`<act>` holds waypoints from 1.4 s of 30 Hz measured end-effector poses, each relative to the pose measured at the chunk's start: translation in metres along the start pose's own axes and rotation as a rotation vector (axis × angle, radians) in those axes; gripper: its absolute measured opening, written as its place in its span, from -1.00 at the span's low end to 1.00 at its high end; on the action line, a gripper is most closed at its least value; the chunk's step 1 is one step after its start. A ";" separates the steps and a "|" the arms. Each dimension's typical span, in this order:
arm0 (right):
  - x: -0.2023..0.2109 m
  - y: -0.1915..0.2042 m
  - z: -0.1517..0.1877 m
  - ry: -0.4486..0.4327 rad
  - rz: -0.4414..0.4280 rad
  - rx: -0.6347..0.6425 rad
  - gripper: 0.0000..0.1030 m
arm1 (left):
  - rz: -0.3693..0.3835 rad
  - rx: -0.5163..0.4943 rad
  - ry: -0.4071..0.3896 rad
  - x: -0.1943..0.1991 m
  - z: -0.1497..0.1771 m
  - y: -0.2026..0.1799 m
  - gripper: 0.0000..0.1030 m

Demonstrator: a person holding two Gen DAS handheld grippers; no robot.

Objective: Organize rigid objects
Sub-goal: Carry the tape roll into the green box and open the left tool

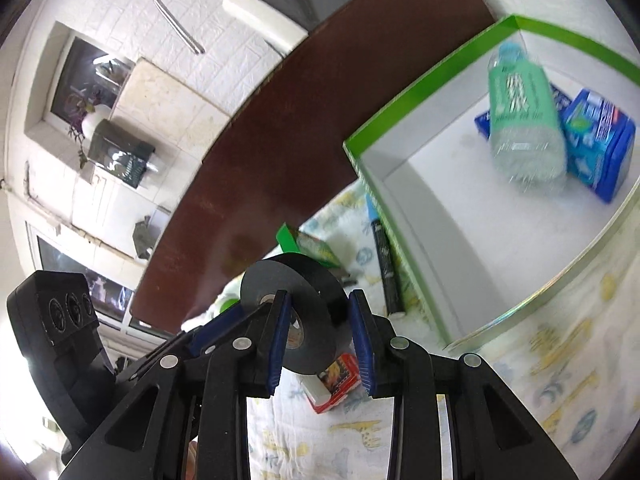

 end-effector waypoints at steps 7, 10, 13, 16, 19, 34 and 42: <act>0.038 -0.008 -0.036 -0.106 0.020 0.039 -0.36 | 0.012 -0.044 -0.033 -0.007 -0.034 -0.039 -0.45; 0.049 -0.014 -0.051 -0.127 0.033 0.044 -0.36 | 0.014 -0.063 -0.037 -0.014 -0.049 -0.049 -0.45; 0.055 -0.024 -0.068 -0.141 0.048 0.041 -0.36 | 0.022 -0.072 -0.029 -0.025 -0.063 -0.058 -0.45; 0.055 -0.034 -0.080 -0.138 0.064 0.026 -0.36 | 0.017 -0.086 -0.019 -0.036 -0.073 -0.065 -0.45; 0.051 -0.041 -0.089 -0.135 0.080 0.021 -0.36 | 0.009 -0.100 -0.002 -0.050 -0.081 -0.069 -0.45; 0.006 -0.083 -0.117 -0.056 0.115 -0.046 -0.36 | -0.010 -0.100 0.102 -0.115 -0.095 -0.065 -0.45; -0.004 -0.076 -0.122 -0.059 0.152 -0.053 -0.36 | 0.025 -0.095 0.113 -0.120 -0.094 -0.060 -0.40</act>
Point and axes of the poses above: each gripper's, at about its wrist camera, not at the fingertips, and x roughly against the way its jaws point, y to its left, z to its underside, the point moved 5 cm from there along -x, roughly the way its jaws point, and after that the axes turned 4 degrees about -z, right-handed, at the moved point
